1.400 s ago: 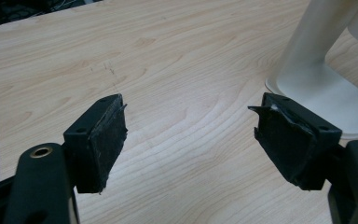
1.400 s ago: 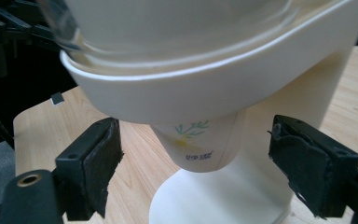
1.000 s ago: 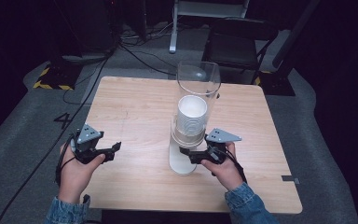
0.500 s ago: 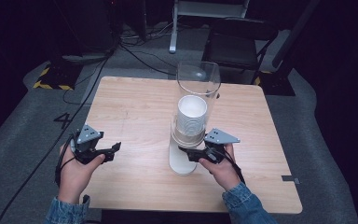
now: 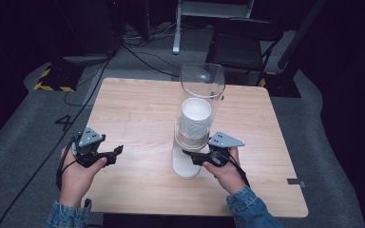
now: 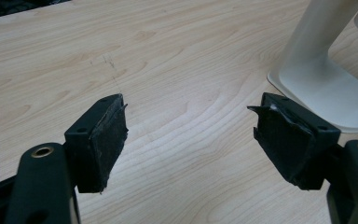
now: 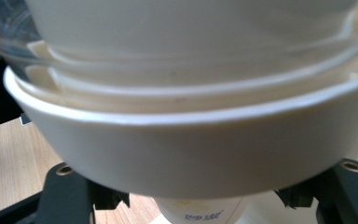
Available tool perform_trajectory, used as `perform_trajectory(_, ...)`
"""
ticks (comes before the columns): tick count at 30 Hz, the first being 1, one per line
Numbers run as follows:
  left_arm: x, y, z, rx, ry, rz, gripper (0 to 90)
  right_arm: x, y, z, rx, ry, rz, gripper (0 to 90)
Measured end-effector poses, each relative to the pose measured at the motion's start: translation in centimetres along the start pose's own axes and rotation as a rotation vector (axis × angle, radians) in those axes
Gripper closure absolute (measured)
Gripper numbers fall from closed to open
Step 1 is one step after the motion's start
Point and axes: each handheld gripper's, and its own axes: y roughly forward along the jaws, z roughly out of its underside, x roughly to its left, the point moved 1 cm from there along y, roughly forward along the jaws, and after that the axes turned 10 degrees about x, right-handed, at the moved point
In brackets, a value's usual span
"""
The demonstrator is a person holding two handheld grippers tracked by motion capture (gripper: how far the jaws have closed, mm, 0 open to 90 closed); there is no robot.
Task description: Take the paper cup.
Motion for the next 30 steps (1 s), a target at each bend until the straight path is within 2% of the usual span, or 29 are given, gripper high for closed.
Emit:
perform_trajectory(16, 0.3, 0.1, 0.3, 0.009, -0.007, 0.004, 24.8, 0.3, -0.2, 0.4, -0.001, 0.014, 0.004, 33.1)
perform_trajectory(18, 0.3, 0.2, 0.3, 0.009, -0.012, 0.004, 24.8, 0.3, -0.2, 0.6, 0.019, 0.023, 0.005, 33.6)
perform_trajectory(19, 0.3, 0.2, 0.3, 0.006, -0.013, 0.002, 24.8, 0.3, -0.1, 0.7, 0.051, 0.014, 0.012, 34.2)
perform_trajectory(21, 0.4, 0.1, 0.3, 0.007, -0.012, 0.005, 24.8, 0.2, 1.1, 2.1, 0.161, 0.002, 0.026, 34.5)
perform_trajectory(24, 0.4, -0.1, 0.2, -0.002, -0.016, 0.004, 24.8, 0.1, 1.5, 2.6, 0.162, 0.002, 0.012, 34.5)
perform_trajectory(30, 0.5, 0.0, 0.3, 0.004, -0.015, 0.004, 24.8, 0.1, 1.3, 2.5, 0.151, -0.009, 0.015, 34.0)
